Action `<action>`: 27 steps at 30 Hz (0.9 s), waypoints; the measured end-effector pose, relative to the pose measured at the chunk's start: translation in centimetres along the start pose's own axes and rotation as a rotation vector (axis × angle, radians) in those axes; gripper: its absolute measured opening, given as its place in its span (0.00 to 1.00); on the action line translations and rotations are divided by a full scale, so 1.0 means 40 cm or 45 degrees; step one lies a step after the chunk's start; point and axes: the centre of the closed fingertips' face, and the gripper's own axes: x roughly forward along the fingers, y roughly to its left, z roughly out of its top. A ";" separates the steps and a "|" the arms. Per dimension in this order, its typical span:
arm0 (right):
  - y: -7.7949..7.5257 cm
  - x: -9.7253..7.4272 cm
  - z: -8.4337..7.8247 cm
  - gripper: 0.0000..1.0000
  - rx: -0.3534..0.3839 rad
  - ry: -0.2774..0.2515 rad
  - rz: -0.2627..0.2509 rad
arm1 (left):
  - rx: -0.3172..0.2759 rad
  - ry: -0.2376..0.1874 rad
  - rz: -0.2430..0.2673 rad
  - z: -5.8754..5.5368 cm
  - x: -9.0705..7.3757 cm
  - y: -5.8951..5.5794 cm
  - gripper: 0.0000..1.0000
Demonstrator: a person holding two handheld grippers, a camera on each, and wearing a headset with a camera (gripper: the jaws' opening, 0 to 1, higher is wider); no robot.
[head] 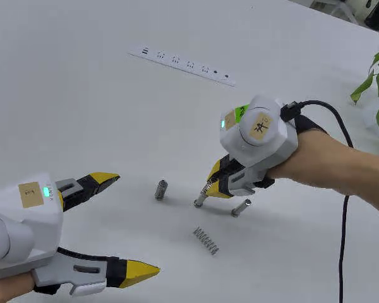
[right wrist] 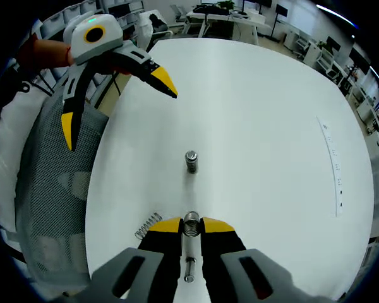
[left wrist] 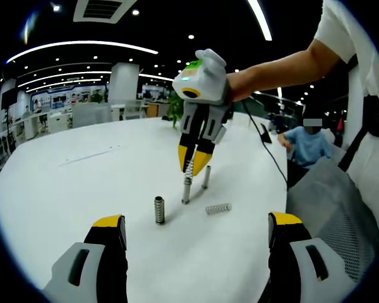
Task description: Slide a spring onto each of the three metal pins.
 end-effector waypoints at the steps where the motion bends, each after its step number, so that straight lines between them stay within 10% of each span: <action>1: 0.000 0.004 -0.004 0.12 -0.009 0.007 -0.002 | -0.003 0.003 -0.001 -0.001 0.000 0.000 0.95; 27: 0.002 0.084 -0.030 0.12 -0.035 0.025 -0.021 | -0.005 -0.004 0.001 -0.008 0.003 0.009 0.94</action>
